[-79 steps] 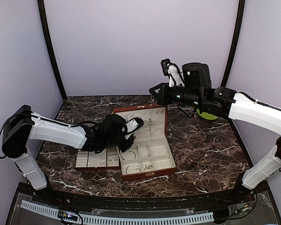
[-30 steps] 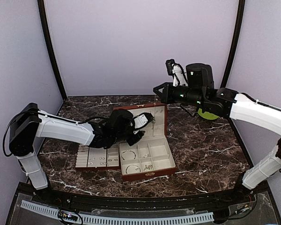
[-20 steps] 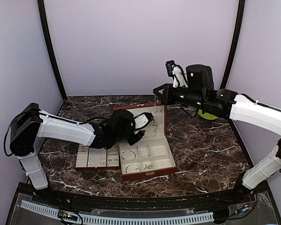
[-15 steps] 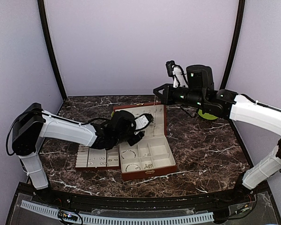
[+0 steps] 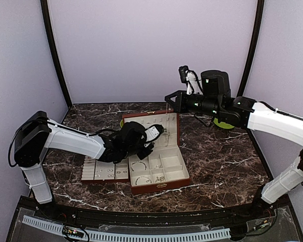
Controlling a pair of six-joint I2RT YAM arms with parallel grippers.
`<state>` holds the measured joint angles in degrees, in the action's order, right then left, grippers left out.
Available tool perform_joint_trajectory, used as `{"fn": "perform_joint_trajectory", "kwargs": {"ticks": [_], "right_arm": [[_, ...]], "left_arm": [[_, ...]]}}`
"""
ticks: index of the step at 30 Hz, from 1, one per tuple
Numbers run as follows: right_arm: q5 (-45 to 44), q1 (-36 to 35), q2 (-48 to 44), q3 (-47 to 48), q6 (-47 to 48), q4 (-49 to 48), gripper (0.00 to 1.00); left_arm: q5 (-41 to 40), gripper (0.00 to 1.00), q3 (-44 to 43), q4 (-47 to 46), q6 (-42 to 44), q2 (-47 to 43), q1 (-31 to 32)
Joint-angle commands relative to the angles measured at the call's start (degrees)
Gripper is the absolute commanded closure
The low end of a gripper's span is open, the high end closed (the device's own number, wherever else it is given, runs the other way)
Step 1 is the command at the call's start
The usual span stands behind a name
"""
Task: Organize the mixed jewelry
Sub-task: Open the compartment pouch of the jewelry box.
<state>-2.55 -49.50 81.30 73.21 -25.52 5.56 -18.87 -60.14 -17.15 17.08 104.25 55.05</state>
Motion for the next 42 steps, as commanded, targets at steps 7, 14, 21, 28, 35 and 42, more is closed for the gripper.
{"fn": "perform_joint_trajectory", "kwargs": {"ticks": [7, 14, 21, 28, 35, 42], "right_arm": [[0.5, 0.39, -1.05, -0.26, -0.37, -3.11, 1.0], [0.71, 0.38, -0.4, 1.12, 0.15, -3.7, 1.0], [1.34, 0.45, 1.28, 4.66, 1.01, -3.13, 1.0], [1.88, 0.43, 2.91, 8.1, 1.86, -3.15, 1.0], [2.37, 0.39, 5.15, 11.2, 2.62, -3.32, 1.0], [4.11, 0.39, 6.88, 14.29, 3.29, -3.47, 1.0]], "left_arm": [[-0.24, 0.71, 2.06, 1.08, -2.23, 0.86, 0.27], [-0.86, 0.89, 2.85, 0.66, -2.27, 1.13, 0.98], [-1.57, 1.0, 3.74, 0.12, -2.82, 0.83, 1.98], [-1.69, 1.0, 4.39, -0.12, -3.45, 0.45, 2.42], [-1.93, 1.0, 4.82, -0.26, -3.72, -0.47, 2.78], [-2.14, 0.97, 5.39, -0.99, -4.54, -3.63, 2.87]]}}
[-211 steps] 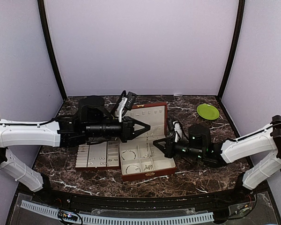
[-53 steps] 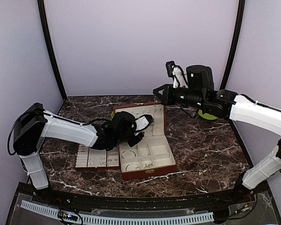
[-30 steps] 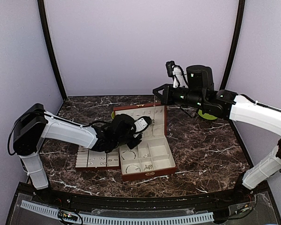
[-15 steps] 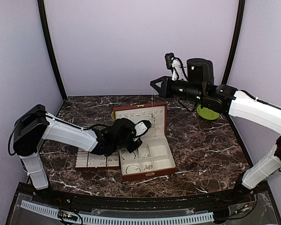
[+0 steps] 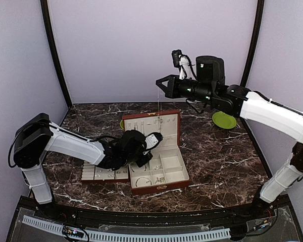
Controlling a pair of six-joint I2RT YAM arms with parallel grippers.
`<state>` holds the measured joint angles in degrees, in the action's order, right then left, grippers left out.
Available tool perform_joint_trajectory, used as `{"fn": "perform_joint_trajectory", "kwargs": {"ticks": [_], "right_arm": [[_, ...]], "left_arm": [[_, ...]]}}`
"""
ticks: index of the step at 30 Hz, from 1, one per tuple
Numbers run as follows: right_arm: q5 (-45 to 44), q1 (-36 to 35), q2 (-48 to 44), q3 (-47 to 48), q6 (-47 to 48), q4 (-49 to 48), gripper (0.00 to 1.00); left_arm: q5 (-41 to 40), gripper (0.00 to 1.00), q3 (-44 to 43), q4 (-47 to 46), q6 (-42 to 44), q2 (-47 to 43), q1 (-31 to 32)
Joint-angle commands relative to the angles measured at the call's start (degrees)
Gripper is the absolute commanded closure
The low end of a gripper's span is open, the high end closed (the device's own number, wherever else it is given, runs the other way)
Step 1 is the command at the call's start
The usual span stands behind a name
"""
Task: Organize the mixed jewelry
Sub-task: Open the compartment pouch of the jewelry box.
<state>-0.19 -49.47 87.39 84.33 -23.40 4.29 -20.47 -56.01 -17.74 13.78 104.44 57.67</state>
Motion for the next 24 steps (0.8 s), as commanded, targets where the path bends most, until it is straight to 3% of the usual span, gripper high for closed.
{"fn": "perform_joint_trajectory", "kwargs": {"ticks": [1, 13, 24], "right_arm": [[1.91, 0.37, 1.03, 3.54, 1.22, -2.34, 1.0], [2.89, 0.39, 2.46, 5.37, 1.68, -2.81, 1.0], [4.04, 0.38, 4.95, 1.25, 1.51, -6.11, 1.0]], "left_arm": [[-0.6, 0.94, 1.4, -0.59, -1.36, -4.34, 0.25], [-3.6, 0.72, 2.43, -1.63, 0.71, -8.33, 0.25], [-6.06, 0.69, 3.37, -2.52, 1.15, -7.35, 0.25]]}}
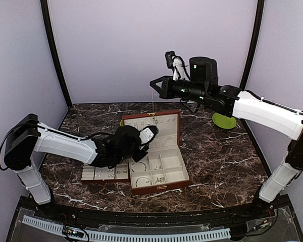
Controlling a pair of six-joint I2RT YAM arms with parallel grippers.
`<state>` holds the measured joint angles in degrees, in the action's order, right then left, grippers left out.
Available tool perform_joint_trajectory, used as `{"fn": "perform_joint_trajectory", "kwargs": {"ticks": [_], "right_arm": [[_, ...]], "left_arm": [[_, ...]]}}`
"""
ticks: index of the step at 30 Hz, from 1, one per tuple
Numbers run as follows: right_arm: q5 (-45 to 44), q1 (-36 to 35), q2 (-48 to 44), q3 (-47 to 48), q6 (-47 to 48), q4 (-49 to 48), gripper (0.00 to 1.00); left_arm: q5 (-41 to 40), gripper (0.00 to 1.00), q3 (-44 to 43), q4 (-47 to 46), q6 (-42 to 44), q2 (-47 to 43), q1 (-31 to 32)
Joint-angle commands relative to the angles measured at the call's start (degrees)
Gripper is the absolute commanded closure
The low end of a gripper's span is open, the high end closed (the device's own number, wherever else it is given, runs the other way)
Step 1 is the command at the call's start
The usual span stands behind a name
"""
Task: Organize the mixed jewelry
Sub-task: Open the compartment pouch of the jewelry box.
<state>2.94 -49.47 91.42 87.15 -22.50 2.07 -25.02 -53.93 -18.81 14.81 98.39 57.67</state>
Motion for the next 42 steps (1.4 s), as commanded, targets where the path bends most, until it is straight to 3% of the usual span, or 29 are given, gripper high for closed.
{"fn": "perform_joint_trajectory", "kwargs": {"ticks": [1, 12, 29, 42], "right_arm": [[1.07, 0.35, 1.03, -1.94, 0.54, -4.05, 1.0], [1.79, 0.34, 1.29, -5.88, -0.09, -5.35, 1.0], [0.5, 0.33, 2.29, -5.43, -0.44, -5.21, 1.0], [0.88, 0.36, 1.86, -4.71, -0.78, -5.54, 1.0]], "left_arm": [[-1.53, 0.69, 1.55, -1.57, -0.09, -1.53, 0.25], [-2.25, 0.62, 4.03, -3.03, -1.48, -4.12, 0.09], [-4.6, 0.53, 4.36, -8.16, 4.18, -5.85, 0.07], [-6.08, 0.5, 4.69, -10.92, 5.85, -1.62, 0.07]]}}
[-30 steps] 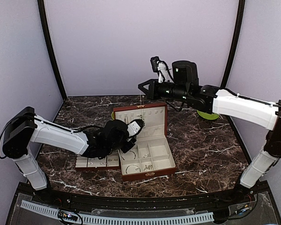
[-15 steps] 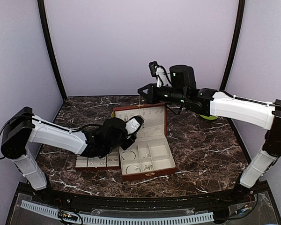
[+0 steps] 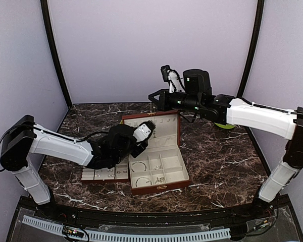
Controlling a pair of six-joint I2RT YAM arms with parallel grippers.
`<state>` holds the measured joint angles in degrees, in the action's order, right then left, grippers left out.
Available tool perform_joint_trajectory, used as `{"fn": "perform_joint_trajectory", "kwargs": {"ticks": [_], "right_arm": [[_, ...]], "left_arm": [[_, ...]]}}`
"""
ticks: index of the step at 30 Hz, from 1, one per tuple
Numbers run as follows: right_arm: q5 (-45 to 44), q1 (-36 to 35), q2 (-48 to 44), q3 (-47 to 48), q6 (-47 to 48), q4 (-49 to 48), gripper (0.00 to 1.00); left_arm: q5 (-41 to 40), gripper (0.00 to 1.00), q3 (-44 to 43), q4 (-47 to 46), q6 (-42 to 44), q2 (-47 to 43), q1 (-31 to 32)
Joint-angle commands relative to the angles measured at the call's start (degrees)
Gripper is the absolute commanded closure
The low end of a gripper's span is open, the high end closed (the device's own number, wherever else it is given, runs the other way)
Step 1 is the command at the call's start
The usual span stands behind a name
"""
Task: Organize the mixed jewelry
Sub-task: Open the compartment pouch of the jewelry box.
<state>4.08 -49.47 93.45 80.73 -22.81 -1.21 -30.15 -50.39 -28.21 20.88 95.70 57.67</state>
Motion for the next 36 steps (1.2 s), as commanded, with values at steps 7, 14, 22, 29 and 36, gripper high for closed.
{"fn": "perform_joint_trajectory", "kwargs": {"ticks": [7, 14, 22, 29, 36], "right_arm": [[-0.04, 0.36, 0.32, 3.29, -0.58, -2.57, 1.0], [0.14, 0.27, 0.75, 4.44, -0.53, -2.85, 1.0], [-0.44, 0.34, 0.76, 4.64, -0.43, -3.46, 1.0], [-3.03, 0.34, -1.62, 2.36, -0.31, -3.9, 1.0], [-5.28, 0.51, -4.59, -0.75, 0.37, -4.4, 1.0]], "left_arm": [[-1.39, 0.5, 3.38, -1.59, -2.52, 2.93, 0.07], [-1.32, 0.5, 4.16, -1.46, -3.91, 4.34, 0.07], [-1.14, 0.42, 4.13, -2.95, -2.03, 1.21, 0.16], [2.24, 0.31, 4.17, -5.53, 5.94, 0.08, 1.33], [1.89, 0.24, 3.54, -9.02, 12.78, 1.03, 1.48]]}}
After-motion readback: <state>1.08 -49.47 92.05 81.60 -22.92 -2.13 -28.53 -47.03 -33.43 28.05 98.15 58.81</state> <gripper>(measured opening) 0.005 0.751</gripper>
